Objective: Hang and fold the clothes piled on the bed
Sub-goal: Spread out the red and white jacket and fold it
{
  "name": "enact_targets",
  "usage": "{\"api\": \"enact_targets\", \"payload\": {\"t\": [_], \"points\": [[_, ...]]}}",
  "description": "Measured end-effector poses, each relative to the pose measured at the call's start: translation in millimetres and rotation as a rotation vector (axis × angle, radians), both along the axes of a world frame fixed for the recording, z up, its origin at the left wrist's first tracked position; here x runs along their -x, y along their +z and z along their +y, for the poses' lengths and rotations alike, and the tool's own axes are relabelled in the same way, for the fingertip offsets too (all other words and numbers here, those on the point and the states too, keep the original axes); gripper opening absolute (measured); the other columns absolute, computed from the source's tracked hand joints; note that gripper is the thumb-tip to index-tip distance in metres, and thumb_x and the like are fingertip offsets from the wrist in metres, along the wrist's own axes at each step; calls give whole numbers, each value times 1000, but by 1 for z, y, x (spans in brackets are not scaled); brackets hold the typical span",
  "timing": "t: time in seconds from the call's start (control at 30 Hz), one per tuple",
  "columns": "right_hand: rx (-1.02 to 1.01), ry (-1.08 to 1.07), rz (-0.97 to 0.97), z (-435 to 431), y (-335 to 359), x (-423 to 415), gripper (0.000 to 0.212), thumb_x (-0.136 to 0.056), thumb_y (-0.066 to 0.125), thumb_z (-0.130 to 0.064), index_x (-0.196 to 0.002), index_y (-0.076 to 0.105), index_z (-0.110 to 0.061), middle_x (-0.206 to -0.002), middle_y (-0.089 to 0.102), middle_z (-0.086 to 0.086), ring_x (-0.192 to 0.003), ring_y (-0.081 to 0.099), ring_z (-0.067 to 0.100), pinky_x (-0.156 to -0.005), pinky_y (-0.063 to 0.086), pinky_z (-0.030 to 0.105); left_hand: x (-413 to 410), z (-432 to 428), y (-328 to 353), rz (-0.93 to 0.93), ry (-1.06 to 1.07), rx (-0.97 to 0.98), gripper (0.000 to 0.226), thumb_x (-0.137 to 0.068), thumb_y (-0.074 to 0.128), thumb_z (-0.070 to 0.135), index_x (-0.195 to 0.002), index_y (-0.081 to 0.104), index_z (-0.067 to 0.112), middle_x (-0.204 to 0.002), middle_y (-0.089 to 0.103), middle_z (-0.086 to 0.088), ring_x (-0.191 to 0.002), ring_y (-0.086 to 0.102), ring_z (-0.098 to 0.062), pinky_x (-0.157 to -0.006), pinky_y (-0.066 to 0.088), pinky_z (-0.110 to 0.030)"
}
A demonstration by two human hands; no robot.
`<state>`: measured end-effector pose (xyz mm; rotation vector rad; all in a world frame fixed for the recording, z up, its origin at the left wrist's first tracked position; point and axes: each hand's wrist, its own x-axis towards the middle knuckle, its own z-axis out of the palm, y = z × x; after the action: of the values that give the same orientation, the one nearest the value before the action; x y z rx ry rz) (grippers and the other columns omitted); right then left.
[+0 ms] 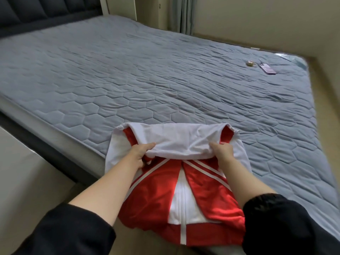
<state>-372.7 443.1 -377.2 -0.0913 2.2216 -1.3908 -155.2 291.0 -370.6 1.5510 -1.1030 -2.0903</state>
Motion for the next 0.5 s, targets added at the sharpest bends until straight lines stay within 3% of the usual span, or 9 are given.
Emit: {"api": "enact_targets", "payload": {"t": [0.07, 0.17, 0.3, 0.37, 0.43, 0.5], "points": [[49, -53, 124, 3, 2, 3, 13, -84, 64, -22, -83, 59, -9, -77, 59, 4, -78, 54, 23, -70, 39, 30, -6, -1, 2, -7, 26, 68, 15, -84, 70, 13, -94, 60, 9, -65, 62, -5, -39, 54, -15, -36, 34, -16], [-60, -53, 255, 22, -8, -2, 26, -86, 60, -24, -68, 55, -6, -61, 52, 4, -71, 53, 29, -65, 35, 31, -15, 8, -3, -190, -107, 238, 37, -82, 73, 9, -113, 54, 5, -85, 64, -11, -63, 60, -24, -48, 45, -28], [-182, 39, 296, 39, -17, -10, 27, -89, 57, -27, -81, 57, -1, -74, 60, 15, -76, 59, 36, -71, 47, 38, -14, 25, -2, -401, -129, 418, 74, -77, 73, 14, -139, 34, 6, -122, 55, -11, -92, 56, -27, -66, 48, -32], [-255, 63, 419, 37, -9, -10, 34, -87, 58, -26, -110, 53, -1, -103, 63, 20, -96, 59, 38, -87, 47, 43, -12, 28, 3, -607, -125, 777, 89, -78, 67, 18, -150, 15, 13, -135, 45, -15, -107, 51, -34, -77, 46, -38], [-302, 128, 699, 28, -1, -15, 53, -85, 60, -20, -132, 42, -3, -130, 50, 19, -123, 43, 36, -105, 29, 42, -1, 29, 7, -714, -162, 1284, 84, -80, 63, 19, -151, 19, 10, -143, 38, -21, -125, 41, -40, -95, 40, -50], [-295, 295, 937, 7, 12, -24, 57, -87, 57, -18, -139, 39, -4, -143, 40, 17, -135, 30, 32, -113, 12, 36, 24, 29, 12, -761, -401, 1521, 72, -88, 54, 24, -151, 22, 13, -154, 25, -17, -141, 22, -37, -109, 25, -54]]}}
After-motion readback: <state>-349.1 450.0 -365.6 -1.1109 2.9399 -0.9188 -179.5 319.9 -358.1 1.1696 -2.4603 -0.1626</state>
